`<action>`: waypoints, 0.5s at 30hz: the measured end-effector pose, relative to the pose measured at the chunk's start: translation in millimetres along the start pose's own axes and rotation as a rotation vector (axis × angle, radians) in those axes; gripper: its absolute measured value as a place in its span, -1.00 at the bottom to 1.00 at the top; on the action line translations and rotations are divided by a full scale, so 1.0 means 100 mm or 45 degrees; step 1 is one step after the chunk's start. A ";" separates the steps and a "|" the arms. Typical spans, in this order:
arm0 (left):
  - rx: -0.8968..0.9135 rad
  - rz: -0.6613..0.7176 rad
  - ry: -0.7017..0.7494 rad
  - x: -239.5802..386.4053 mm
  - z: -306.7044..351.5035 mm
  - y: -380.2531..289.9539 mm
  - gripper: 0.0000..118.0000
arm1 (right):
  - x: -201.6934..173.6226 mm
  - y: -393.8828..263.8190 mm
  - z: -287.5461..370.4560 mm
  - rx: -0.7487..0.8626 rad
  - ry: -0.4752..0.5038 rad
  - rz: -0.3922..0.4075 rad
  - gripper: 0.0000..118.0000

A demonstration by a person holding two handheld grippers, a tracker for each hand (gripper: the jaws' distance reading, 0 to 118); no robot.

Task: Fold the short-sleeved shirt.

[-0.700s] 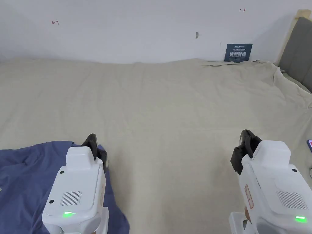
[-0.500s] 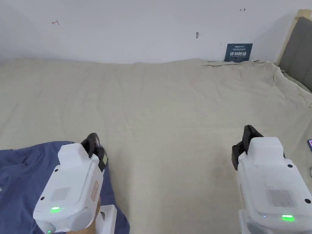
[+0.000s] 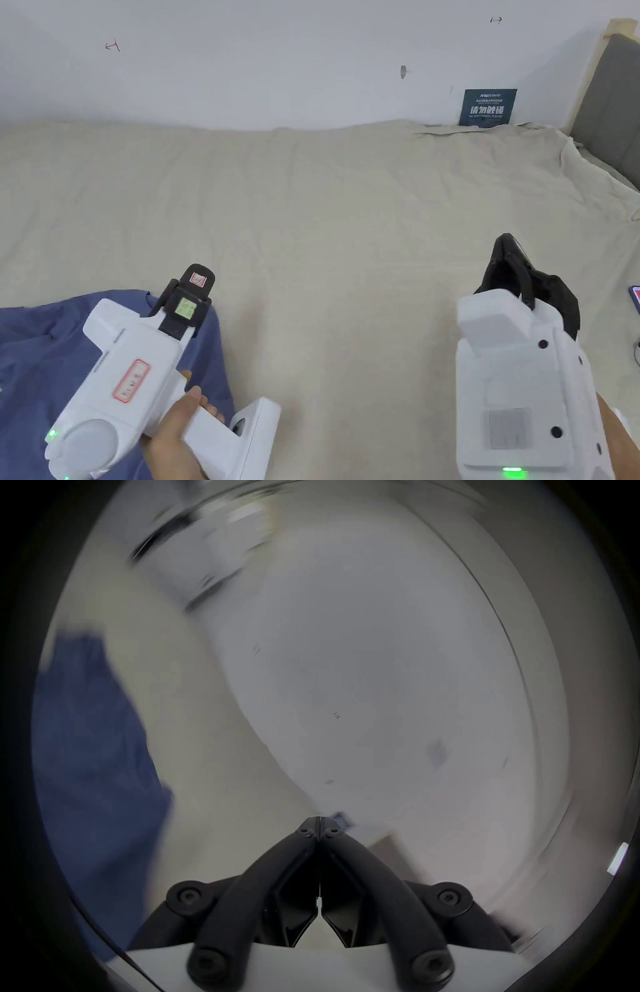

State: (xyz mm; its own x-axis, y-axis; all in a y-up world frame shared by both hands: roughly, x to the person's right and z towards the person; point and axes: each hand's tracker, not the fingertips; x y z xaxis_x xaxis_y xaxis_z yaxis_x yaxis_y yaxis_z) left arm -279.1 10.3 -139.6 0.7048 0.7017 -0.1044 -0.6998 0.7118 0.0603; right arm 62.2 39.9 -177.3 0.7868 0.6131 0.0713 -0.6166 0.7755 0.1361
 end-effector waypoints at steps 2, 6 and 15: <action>0.042 -0.428 0.122 0.24 0.02 -0.10 -1.00 | 0.13 -0.02 -0.04 -0.086 0.077 -0.272 -0.99; 0.089 -0.908 0.231 0.46 -0.01 -0.34 -1.00 | 0.33 -0.18 -0.14 -0.211 0.235 -0.788 -0.99; 0.100 -1.120 0.283 0.45 -0.04 -0.47 -1.00 | 0.32 -0.13 -0.04 -0.256 0.246 -0.898 -0.99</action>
State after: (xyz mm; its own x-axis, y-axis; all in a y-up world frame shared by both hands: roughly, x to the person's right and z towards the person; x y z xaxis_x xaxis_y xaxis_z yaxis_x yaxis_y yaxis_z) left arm -215.1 8.2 -151.4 0.9361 -0.1117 -0.3336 0.0954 0.9933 -0.0650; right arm 95.7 50.3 -181.1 0.9891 -0.0374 -0.1424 0.0234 0.9948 -0.0991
